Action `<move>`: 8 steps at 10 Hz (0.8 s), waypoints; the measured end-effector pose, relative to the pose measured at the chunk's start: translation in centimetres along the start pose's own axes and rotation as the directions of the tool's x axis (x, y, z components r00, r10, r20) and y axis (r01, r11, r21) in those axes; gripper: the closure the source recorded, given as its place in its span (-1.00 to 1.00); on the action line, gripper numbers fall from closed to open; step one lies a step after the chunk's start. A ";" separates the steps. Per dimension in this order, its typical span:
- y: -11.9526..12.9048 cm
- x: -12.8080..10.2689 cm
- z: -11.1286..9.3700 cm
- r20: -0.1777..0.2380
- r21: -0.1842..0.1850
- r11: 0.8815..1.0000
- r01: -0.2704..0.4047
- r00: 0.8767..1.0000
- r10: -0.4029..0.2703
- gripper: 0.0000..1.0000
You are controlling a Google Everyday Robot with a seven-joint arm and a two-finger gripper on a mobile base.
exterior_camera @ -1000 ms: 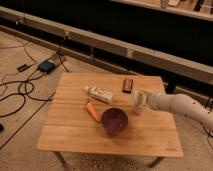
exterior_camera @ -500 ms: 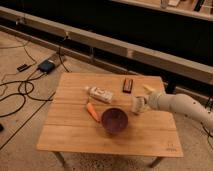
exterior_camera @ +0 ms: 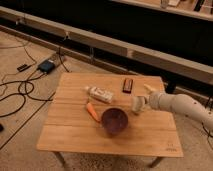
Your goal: Place the white sponge in the ceramic cup
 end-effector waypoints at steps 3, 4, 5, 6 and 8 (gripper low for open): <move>1.5 1.0 -0.3 -0.014 -0.028 0.999 0.025 1.000 -0.026 -0.60; 1.8 1.3 -0.3 -0.017 -0.035 0.999 0.032 0.999 -0.032 -0.60; 2.0 1.3 -0.4 -0.019 -0.039 0.999 0.035 0.999 -0.036 -0.60; 2.3 1.4 -0.7 -0.020 -0.049 0.998 0.037 0.999 -0.038 -0.60; 2.4 1.3 -0.9 -0.018 -0.056 0.998 0.036 0.999 -0.037 -0.60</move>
